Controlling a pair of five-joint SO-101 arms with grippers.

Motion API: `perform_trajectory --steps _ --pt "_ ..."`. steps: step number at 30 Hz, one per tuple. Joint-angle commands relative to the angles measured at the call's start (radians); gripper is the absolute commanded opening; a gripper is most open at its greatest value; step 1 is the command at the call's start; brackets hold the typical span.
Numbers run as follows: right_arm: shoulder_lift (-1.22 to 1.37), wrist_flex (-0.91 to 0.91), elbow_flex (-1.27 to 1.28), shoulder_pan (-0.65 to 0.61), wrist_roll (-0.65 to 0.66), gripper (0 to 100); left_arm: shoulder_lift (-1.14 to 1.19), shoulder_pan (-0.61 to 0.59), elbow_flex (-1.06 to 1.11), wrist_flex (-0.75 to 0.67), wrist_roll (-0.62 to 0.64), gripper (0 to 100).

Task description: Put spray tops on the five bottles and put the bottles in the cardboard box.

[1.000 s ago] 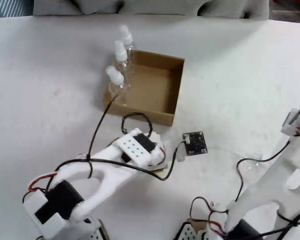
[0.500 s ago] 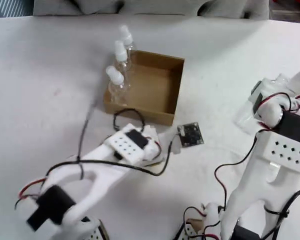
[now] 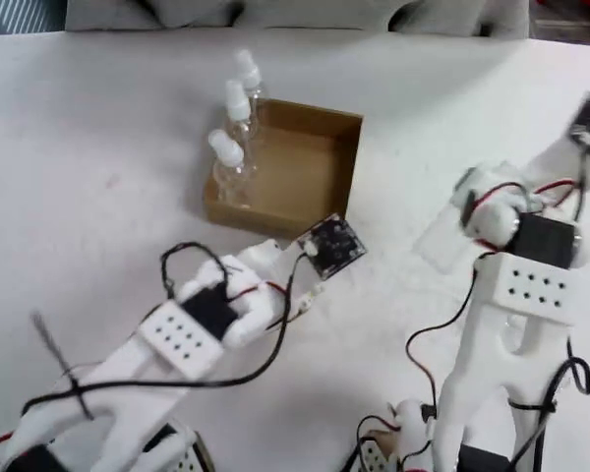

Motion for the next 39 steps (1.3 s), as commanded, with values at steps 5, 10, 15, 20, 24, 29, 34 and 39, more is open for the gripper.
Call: perform_trajectory --steps 5,10,15,20,24,29,34,39 --pt "-0.028 -0.139 0.078 -0.139 -0.008 4.6 -0.305 0.015 0.183 -0.187 0.123 4" --pt "-0.03 -0.265 0.167 -0.173 -0.008 4.5 -0.47 0.139 0.311 -0.21 0.149 4" --pt "-0.03 -0.338 0.224 -0.229 -0.009 4.2 -0.552 0.232 0.39 -0.181 0.146 4" --pt "-0.041 -0.332 0.244 -0.291 -0.009 4.2 -0.513 0.232 0.388 -0.204 0.146 4" --pt "-0.134 -0.332 0.298 -0.321 -0.009 4.1 -0.403 0.209 0.376 -0.296 0.146 4" --pt "-0.274 -0.374 0.4 -0.346 -0.002 4.4 -0.217 0.191 0.287 -0.324 0.146 4" --pt "-0.302 -0.498 0.514 -0.398 0.0 4.5 -0.225 0.252 0.284 -0.316 0.146 4" --pt "-0.311 -0.553 0.56 -0.404 0.0 4.3 -0.343 0.302 0.324 -0.273 0.146 4"
